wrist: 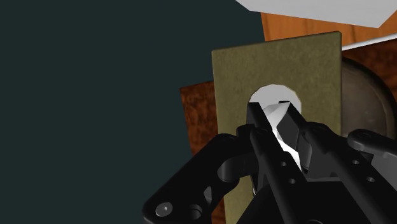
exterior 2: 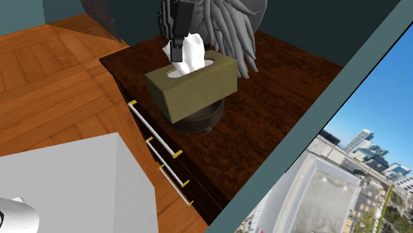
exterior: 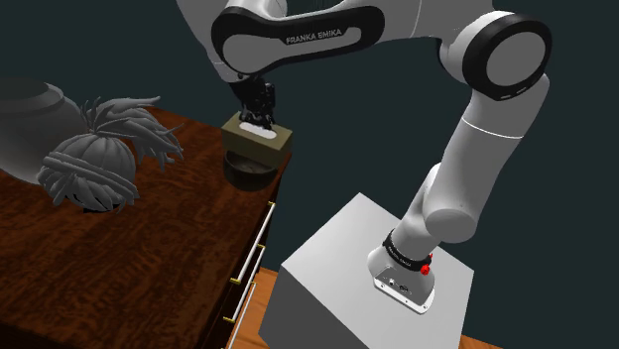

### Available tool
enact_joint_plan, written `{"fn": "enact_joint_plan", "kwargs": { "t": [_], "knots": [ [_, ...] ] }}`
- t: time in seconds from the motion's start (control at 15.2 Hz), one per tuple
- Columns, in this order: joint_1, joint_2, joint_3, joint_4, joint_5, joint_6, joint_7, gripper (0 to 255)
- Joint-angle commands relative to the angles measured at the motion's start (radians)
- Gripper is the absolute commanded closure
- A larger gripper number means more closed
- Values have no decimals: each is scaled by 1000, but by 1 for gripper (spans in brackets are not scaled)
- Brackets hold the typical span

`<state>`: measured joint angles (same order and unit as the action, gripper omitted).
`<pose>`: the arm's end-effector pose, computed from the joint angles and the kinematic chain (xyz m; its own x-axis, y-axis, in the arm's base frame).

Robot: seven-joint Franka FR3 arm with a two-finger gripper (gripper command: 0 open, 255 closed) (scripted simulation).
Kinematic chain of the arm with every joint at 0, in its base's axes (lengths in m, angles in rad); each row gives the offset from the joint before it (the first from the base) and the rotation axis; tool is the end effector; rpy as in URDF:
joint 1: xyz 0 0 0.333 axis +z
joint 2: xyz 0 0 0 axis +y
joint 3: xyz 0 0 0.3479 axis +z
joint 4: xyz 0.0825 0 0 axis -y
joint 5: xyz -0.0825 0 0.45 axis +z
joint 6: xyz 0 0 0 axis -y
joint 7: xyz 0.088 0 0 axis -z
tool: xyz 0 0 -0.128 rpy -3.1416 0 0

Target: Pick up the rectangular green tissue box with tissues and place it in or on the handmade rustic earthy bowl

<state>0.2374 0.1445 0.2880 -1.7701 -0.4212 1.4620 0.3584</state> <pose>0.5587 0.2516 0.4502 0.9506 0.1428 -0.2754 0.2637 -0.8396 0.4749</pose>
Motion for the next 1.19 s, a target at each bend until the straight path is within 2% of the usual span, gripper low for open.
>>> {"fn": "enact_joint_plan", "kwargs": {
  "t": [0.0,0.4,0.46,0.79,1.06,1.12],
  "knots": [
    [-1,-1,0,-16,1,14,5,255],
    [-1,-1,0,-16,1,14,5,255],
    [0,-1,0,-15,1,13,6,0],
    [-1,-1,0,-16,1,14,5,0],
    [33,56,18,164,-4,-120,2,0],
    [33,56,18,164,-4,-120,2,0]
  ]
}}
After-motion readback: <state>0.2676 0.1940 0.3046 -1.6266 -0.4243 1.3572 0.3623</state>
